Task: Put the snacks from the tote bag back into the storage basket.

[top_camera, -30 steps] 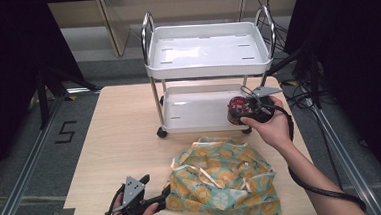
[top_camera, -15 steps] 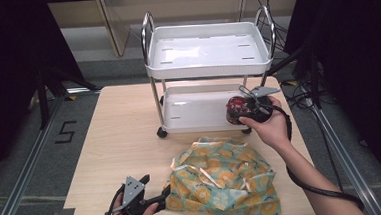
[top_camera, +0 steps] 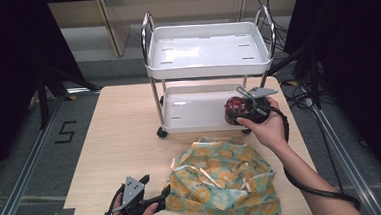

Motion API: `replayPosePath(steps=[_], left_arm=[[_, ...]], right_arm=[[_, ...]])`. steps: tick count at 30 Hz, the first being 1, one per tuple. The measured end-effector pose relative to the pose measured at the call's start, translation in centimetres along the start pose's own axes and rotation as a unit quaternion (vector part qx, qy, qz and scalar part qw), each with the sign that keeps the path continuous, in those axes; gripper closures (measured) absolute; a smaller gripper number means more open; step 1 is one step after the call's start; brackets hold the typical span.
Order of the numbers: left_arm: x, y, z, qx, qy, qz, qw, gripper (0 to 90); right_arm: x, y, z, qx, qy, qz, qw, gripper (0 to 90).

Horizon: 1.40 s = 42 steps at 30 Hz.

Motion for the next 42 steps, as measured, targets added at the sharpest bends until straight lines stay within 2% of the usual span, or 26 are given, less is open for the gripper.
replayPosePath(steps=[2,4,6,7,10,11,12,15,17,20,21,22,24,25,29,33,35,37,39,40,42], left_arm=[[0.1,0.0,0.0,0.001,0.003,0.0,1.0,18.9],[0.1,0.0,0.0,0.0,0.002,0.0,1.0,18.9],[0.0,0.1,0.0,-0.001,0.0,-0.001,1.0,18.9],[0.0,0.1,0.0,-0.002,0.0,-0.001,1.0,18.9],[0.0,0.1,0.0,-0.001,-0.001,0.001,1.0,18.9],[0.0,0.1,0.0,-0.001,-0.002,0.001,1.0,18.9],[0.0,0.1,0.0,-0.001,-0.002,0.001,1.0,18.9],[0.0,0.0,0.0,0.002,0.0,0.001,1.0,18.9],[0.0,0.1,0.0,0.001,-0.001,0.001,1.0,18.9],[0.0,0.0,0.0,0.001,0.0,0.001,1.0,18.9],[0.0,0.0,0.0,0.001,0.0,0.002,1.0,18.9],[0.0,0.1,0.0,-0.001,0.0,0.0,1.0,18.9],[0.0,0.1,0.0,0.0,0.0,0.001,1.0,18.9],[0.0,0.1,0.0,0.0,0.0,0.001,1.0,18.9],[0.1,0.1,0.0,0.0,0.0,0.001,1.0,18.9],[0.1,0.0,0.0,-0.001,0.0,0.001,1.0,18.9],[0.1,0.1,0.0,0.0,0.0,0.001,1.0,18.9],[0.0,0.1,0.0,0.0,0.0,0.001,1.0,18.9],[0.0,0.1,0.0,-0.001,0.0,0.001,1.0,18.9],[0.0,0.1,0.0,-0.001,0.0,0.001,1.0,18.9],[0.0,0.1,0.0,0.0,0.0,0.001,1.0,18.9]], right_arm=[[0.1,0.1,-0.1,0.002,0.012,-0.001,0.9999,26.2],[0.1,0.0,-0.2,0.002,0.015,-0.001,0.9999,26.2],[0.0,-0.1,-0.3,0.009,0.013,0.003,0.9999,26.2],[-0.1,-0.1,-0.2,0.001,0.007,-0.002,1.0,26.2],[-0.3,-0.2,-0.2,0.002,0.009,-0.003,1.0,26.2],[-0.7,-0.2,-0.2,0.003,-0.004,-0.004,1.0,26.2],[-0.6,-0.3,-0.3,0.005,0.006,-0.005,1.0,26.2],[-0.6,-0.5,-0.3,0.004,0.012,-0.003,0.9999,26.2],[-0.8,-0.5,-0.3,0.001,0.007,-0.005,1.0,26.2],[-0.7,-0.7,-0.4,0.001,0.011,-0.005,0.9999,26.2],[-0.9,-0.7,-0.4,-0.002,-0.002,-0.006,1.0,26.2],[-0.6,-0.7,-0.4,0.002,0.012,-0.004,0.9999,26.2],[-0.6,-0.8,-0.4,0.001,0.01,-0.004,0.9999,26.2],[-0.9,-0.7,-0.3,-0.003,-0.004,-0.007,1.0,26.2],[-0.7,-0.9,-0.4,0.007,0.004,0.0,1.0,26.2],[-0.6,-0.9,-0.3,0.0,0.004,-0.004,1.0,26.2],[-0.7,-1.1,-0.4,0.011,0.007,0.005,0.9999,26.2],[-1.0,-1.1,-0.3,0.001,-0.006,-0.004,1.0,26.2],[-0.8,-1.2,-0.4,0.005,0.009,-0.003,0.9999,26.2],[-1.0,-1.3,-0.3,-0.001,0.003,-0.008,1.0,26.2],[-0.9,-1.3,-0.4,0.006,0.006,-0.002,1.0,26.2]])
Point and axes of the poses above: each handheld gripper's, and its own axes: y roughly backward along the jaws, z roughly out of its underside, x roughly to its right, the point moved 5 cm from there along -y, roughly forward along the jaws, and after that the axes turned 2 degrees about y, right-handed, at the moved point
